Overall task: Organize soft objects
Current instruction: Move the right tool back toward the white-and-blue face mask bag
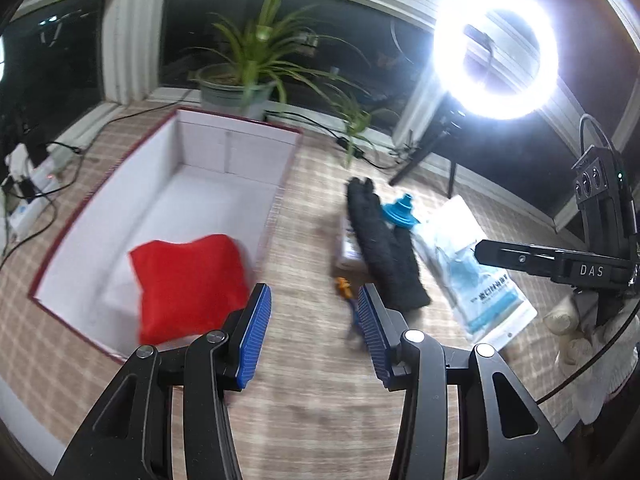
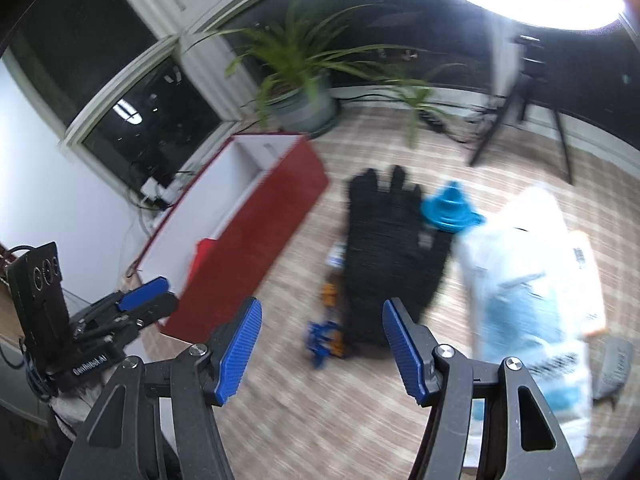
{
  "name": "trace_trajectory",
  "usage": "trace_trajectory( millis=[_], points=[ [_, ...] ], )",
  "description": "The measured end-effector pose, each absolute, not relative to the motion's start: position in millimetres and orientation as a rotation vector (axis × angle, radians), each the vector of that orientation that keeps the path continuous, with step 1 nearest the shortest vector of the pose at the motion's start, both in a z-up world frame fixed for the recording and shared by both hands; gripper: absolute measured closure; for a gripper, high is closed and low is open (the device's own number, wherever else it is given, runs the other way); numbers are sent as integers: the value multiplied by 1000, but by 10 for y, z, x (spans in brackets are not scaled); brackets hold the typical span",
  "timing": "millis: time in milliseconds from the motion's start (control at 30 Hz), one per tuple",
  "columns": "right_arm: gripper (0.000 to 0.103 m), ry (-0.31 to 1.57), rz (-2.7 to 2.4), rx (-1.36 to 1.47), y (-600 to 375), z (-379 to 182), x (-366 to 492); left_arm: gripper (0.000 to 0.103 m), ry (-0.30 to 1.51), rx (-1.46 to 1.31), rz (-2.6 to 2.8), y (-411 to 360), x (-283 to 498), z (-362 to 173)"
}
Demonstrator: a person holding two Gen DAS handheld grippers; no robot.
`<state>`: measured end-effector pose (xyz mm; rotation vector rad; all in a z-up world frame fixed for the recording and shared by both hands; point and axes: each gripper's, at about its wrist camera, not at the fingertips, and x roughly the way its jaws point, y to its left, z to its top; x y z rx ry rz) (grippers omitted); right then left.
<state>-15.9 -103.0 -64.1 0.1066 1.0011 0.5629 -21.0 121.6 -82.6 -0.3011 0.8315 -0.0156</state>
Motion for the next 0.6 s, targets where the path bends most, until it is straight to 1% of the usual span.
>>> trace_trajectory(
  millis=[333,367,433,500,600],
  points=[
    [44,1039,397,200,-2296,-884,-60,58,884,-276,-123,612,66,-905],
    [44,1042,385,204,-2387,-910,-62,57,894,-272,-139,536,116,-926],
    [44,1051,365,208,-2521,-964,-53,50,911,-263,-164,414,187,-959],
    [44,1067,355,220,-2646,-1041,-46,47,926,-244,-185,279,251,-996],
    [44,1089,359,250,-2771,-1152,-27,47,948,-223,-210,108,336,-1043]
  ],
)
